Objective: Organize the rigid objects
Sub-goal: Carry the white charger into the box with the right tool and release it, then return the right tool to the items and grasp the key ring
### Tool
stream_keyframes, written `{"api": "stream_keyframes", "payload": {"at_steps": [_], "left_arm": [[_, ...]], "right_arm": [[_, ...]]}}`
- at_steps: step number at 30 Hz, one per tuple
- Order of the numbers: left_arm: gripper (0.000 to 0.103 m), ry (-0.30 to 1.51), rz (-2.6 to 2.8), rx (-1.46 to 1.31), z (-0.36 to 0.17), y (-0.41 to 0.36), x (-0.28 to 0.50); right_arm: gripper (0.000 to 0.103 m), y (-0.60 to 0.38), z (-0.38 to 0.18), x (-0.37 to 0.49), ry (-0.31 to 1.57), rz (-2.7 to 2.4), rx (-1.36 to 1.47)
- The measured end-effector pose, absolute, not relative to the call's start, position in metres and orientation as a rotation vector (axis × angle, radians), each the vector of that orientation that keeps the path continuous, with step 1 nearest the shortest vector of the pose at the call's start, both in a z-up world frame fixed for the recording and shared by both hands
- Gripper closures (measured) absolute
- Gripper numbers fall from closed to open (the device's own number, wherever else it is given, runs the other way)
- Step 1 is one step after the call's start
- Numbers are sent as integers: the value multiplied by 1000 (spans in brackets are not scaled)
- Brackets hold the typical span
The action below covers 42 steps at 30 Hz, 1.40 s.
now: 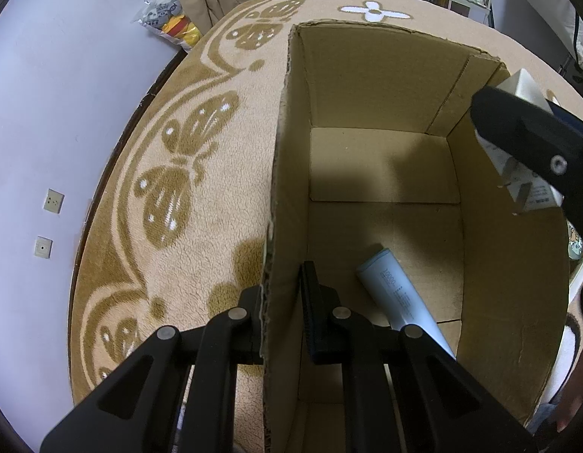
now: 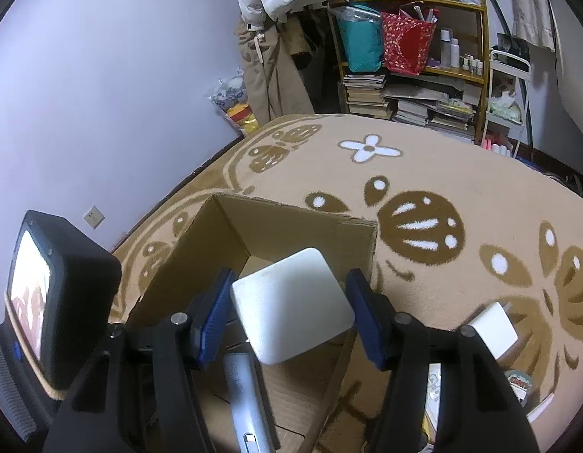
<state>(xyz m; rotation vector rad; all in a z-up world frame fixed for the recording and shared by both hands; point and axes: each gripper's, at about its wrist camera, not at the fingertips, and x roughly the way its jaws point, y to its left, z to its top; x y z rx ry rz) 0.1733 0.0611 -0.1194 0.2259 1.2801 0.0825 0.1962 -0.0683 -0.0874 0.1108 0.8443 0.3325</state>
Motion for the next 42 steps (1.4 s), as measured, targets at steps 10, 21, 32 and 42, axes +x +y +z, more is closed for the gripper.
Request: {"api": "stream_keyframes", "payload": {"at_steps": [10, 21, 32, 42], "left_arm": [[91, 1281, 82, 224, -118, 62, 174], [91, 1283, 82, 220, -119, 65, 175], [91, 1284, 82, 217, -118, 67, 175], [91, 1285, 81, 214, -119, 66, 174]], "right_arm": [[37, -67, -87, 192, 851, 327, 84], [9, -86, -66, 185, 791, 284, 97], [9, -135, -79, 162, 847, 219, 109], [9, -160, -119, 139, 948, 182, 139]]}}
